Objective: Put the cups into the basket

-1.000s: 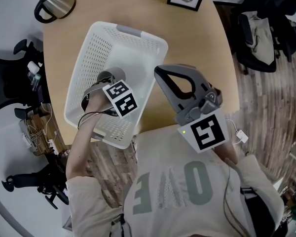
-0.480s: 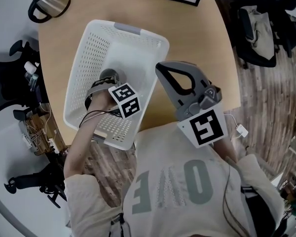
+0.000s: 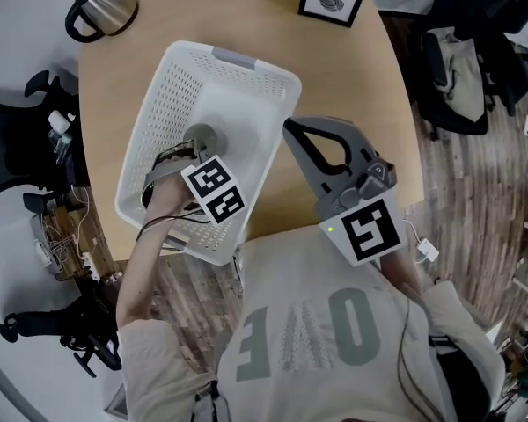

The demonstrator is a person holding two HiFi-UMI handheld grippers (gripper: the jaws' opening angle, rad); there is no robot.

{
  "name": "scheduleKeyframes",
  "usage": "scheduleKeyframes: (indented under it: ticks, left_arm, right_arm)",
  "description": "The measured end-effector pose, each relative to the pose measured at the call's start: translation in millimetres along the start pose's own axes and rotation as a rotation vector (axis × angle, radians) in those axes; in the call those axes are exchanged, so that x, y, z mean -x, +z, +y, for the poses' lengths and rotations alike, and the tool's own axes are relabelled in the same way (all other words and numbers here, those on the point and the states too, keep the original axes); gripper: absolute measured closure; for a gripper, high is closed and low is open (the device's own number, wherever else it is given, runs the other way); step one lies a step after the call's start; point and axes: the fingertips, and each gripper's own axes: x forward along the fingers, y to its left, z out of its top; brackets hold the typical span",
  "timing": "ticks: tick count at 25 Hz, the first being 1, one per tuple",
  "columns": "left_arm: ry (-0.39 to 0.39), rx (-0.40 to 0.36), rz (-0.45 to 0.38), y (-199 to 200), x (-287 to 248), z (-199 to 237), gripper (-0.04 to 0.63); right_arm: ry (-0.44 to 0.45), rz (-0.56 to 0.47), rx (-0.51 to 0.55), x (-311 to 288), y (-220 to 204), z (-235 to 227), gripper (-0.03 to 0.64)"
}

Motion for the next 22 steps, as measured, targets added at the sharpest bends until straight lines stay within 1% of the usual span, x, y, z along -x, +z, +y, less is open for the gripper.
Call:
scheduleKeyframes:
  ticks: [2, 3, 4, 5, 6, 7, 9, 11, 12, 13, 14, 15, 17, 19, 20, 21, 22]
  left_arm:
    - [0.057, 0.033, -0.054, 1, 28, 8, 0.472]
    - [0.111, 0.061, -0.108, 4, 47, 16, 0.472]
    - [0.193, 0.106, -0.185, 8, 70, 30, 0.478]
    - [0.296, 0.175, -0.276, 11, 97, 47, 0.537]
    - [0.401, 0.266, -0.366, 12, 124, 66, 0.589]
    - [0.487, 0.369, -0.45, 9, 151, 82, 0.589]
    - [0.617, 0.574, -0.616, -1, 202, 106, 0.589]
    - [0.754, 0.766, -0.806, -14, 252, 120, 0.589]
    - [0.828, 0.849, -0.899, -22, 274, 123, 0.589]
    - [0.897, 0.915, -0.969, -29, 291, 121, 0.589]
    - [0.959, 0.961, -1.011, -37, 302, 116, 0.589]
    - [1.01, 0.998, -1.032, -44, 308, 106, 0.589]
    - [1.087, 1.076, -1.077, -56, 312, 85, 0.589]
    - [1.15, 1.14, -1.185, -57, 330, 76, 0.589]
    - [1.15, 1.172, -1.241, -56, 332, 70, 0.589]
    - [1.131, 1.199, -1.282, -55, 329, 65, 0.589]
    - [1.109, 1.216, -1.302, -54, 324, 60, 0.589]
  right_arm:
    - [0.0, -0.008, 0.007, 4, 4, 1, 0.618]
    - [0.0, -0.013, 0.011, 6, 6, 1, 0.618]
    - [-0.001, -0.019, 0.019, 6, 8, 0, 0.618]
    - [-0.001, -0.027, 0.029, 7, 11, -1, 0.618]
    - [-0.001, -0.036, 0.038, 6, 13, -2, 0.618]
    - [-0.002, -0.045, 0.047, 6, 17, -3, 0.618]
    - [-0.01, -0.068, 0.062, 3, 26, -7, 0.618]
    - [-0.025, -0.112, 0.06, 0, 41, -11, 0.618]
    - [-0.035, -0.143, 0.05, -1, 50, -13, 0.618]
    - [-0.046, -0.175, 0.037, -2, 60, -14, 0.618]
    - [-0.057, -0.206, 0.024, -4, 70, -15, 0.618]
    - [-0.068, -0.235, 0.014, -5, 79, -16, 0.618]
    - [-0.085, -0.289, 0.001, -6, 97, -16, 0.618]
    - [-0.092, -0.336, -0.014, -5, 110, -14, 0.618]
    - [-0.092, -0.355, -0.019, -5, 116, -12, 0.618]
    - [-0.089, -0.37, -0.018, -5, 120, -9, 0.618]
    - [-0.083, -0.379, -0.013, -5, 123, -6, 0.618]
